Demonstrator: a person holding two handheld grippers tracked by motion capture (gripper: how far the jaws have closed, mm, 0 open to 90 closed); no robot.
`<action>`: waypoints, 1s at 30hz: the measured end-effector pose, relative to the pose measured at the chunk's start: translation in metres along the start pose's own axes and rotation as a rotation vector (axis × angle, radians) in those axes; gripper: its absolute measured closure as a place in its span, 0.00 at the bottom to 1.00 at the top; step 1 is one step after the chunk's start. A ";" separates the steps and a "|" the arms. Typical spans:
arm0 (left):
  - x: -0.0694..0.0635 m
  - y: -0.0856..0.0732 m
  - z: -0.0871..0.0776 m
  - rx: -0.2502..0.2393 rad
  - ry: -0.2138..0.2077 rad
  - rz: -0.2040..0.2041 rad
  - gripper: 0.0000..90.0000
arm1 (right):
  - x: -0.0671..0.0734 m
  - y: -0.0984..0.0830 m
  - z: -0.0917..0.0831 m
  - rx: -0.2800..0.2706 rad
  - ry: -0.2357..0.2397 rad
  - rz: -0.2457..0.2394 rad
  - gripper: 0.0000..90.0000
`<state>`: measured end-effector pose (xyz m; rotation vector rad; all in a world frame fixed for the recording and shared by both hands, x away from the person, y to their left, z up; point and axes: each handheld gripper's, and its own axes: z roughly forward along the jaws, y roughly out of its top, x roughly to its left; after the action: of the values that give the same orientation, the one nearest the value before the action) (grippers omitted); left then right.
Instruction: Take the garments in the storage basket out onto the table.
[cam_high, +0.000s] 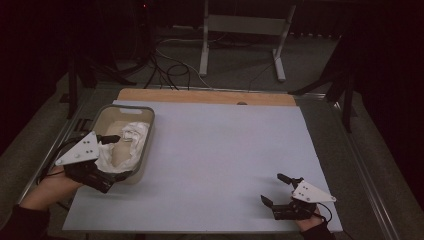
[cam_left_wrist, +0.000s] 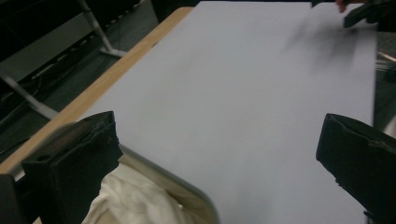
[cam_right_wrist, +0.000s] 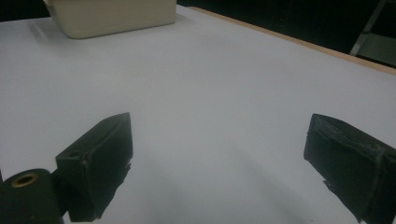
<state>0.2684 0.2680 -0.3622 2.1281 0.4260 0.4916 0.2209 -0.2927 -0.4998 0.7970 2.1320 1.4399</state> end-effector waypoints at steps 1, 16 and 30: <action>0.003 -0.001 0.001 0.007 0.007 -0.001 0.00 | 0.000 0.000 0.000 0.001 0.001 0.001 0.09; 0.045 -0.024 0.027 0.164 0.063 -0.047 0.00 | -0.001 0.000 0.000 0.000 -0.008 -0.005 0.09; 0.061 -0.043 0.059 0.332 -0.024 -0.128 0.00 | -0.001 -0.002 0.001 0.005 0.003 -0.006 0.09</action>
<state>0.3453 0.2797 -0.4179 2.4016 0.6642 0.3392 0.2219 -0.2931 -0.5020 0.7901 2.1395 1.4333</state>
